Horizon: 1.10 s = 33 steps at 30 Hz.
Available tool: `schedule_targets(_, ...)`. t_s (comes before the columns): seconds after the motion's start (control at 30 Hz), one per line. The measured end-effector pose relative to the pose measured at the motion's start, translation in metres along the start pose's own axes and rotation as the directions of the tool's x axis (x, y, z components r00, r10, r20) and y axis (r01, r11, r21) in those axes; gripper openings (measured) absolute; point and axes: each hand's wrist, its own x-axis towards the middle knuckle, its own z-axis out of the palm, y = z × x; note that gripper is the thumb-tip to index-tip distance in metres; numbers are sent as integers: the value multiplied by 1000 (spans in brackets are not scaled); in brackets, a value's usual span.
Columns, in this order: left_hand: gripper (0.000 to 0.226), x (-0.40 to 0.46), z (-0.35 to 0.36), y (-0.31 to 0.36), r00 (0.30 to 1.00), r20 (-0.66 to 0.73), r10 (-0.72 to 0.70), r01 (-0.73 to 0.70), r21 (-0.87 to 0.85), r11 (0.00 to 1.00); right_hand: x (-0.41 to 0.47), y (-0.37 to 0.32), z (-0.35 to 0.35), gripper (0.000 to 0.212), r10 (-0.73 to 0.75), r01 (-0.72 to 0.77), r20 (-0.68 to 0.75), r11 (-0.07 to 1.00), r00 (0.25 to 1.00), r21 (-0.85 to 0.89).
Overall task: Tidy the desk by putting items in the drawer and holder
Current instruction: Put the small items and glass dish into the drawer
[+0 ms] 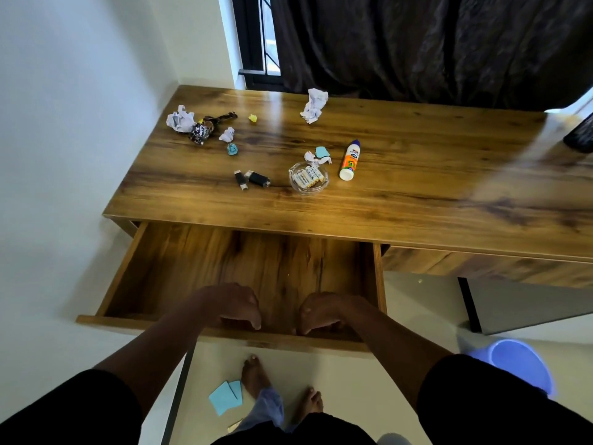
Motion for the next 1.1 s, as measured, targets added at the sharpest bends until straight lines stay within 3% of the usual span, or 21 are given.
schedule_targets(0.07, 35, 2, 2, 2, 1000, 7, -24, 24, 7, 1000, -1, 0, 1, 33, 2, -3, 23, 1000, 1000, 17)
schedule_targets(0.43, 53, 1, 11, -7, 995, 31, -95, 99, -161, 982, 2, 11, 10, 22, 3, -15, 91, 992, 996, 129)
schedule_targets(0.57, 58, 5, 12, -9, 995, 42, -94, 99, -139, 985, -4, 9, 12, 33, 2, -11, 71, 992, 997, 122)
schedule_targets(0.77, 27, -2, 10, -3, 983, 163, -82, 112, -190, 975, -14, 3, 17, 39, 18, -28, 93, 994, 995, 110)
schedule_targets(1.1, 31, -18, 44, -2, 959, 267, -97, 153, -197, 968, -12, -1, 50, 42, 64, -112, 272, 980, 960, 165)
